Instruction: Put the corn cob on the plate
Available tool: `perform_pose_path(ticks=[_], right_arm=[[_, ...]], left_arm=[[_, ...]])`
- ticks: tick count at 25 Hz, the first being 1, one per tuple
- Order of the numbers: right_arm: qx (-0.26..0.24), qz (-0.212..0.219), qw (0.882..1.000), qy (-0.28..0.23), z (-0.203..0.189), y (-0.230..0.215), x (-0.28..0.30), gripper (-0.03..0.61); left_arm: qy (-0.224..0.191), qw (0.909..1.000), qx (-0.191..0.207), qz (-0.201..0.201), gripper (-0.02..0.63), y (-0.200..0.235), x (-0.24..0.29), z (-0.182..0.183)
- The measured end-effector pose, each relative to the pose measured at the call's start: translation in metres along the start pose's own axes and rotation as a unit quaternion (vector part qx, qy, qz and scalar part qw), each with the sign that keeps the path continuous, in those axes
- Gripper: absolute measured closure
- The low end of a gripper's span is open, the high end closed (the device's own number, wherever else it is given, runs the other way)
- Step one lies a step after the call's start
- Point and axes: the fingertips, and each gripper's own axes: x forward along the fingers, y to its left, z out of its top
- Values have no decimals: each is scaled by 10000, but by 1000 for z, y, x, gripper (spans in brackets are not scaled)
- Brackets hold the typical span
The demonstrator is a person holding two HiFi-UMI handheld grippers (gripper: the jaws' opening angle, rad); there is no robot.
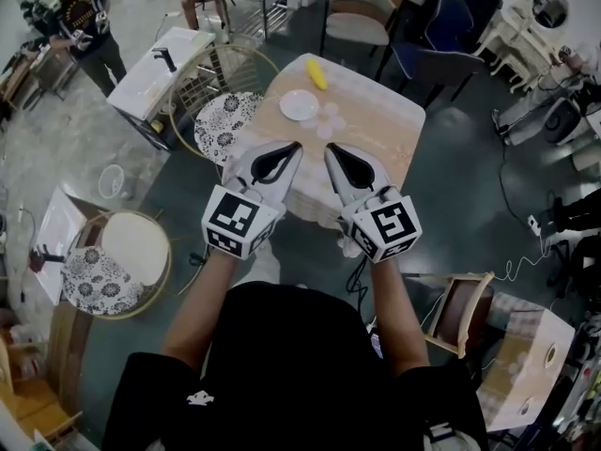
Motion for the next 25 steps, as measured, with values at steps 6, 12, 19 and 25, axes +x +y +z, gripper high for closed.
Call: perform_pose_path(ticks=[6, 12, 19, 25], right_arm=[[64, -22, 10000, 66, -6, -13, 26, 577], [102, -100, 9998, 130, -12, -30, 53, 577], [67, -149, 9997, 198, -14, -45, 87, 577], [111, -257, 9993, 246, -17, -59, 116, 577]], left_arm=[[49, 10000, -54, -40, 611, 26, 16, -7], [147, 9998, 53, -107, 611, 52, 35, -14], [261, 9994, 218, -115, 611, 88, 50, -19], [302, 9992, 187, -190, 611, 117, 63, -24]])
